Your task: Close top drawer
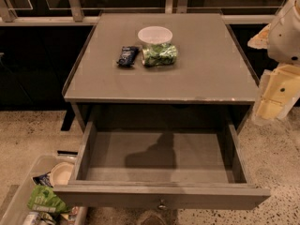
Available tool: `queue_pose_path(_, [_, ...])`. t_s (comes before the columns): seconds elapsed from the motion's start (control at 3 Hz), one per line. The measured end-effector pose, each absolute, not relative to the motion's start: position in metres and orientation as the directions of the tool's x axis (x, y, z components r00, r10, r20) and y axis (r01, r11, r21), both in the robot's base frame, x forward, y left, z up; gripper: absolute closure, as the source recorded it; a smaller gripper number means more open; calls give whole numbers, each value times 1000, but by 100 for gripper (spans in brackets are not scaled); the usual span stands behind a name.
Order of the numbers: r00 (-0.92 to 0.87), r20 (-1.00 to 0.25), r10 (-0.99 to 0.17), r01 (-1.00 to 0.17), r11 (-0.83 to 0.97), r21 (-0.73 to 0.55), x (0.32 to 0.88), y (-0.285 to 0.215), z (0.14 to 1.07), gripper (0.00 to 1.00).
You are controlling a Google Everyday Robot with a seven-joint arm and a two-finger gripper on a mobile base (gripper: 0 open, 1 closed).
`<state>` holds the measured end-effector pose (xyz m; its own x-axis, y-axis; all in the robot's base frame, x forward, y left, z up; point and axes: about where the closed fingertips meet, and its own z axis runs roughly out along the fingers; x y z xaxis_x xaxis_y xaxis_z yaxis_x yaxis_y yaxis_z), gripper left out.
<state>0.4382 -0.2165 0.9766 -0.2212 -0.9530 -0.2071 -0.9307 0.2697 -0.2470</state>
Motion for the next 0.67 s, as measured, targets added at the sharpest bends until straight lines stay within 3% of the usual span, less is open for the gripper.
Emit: queue_pose_path(0.67, [-208, -229, -951, -931, 265, -253, 433, -218, 968, 0])
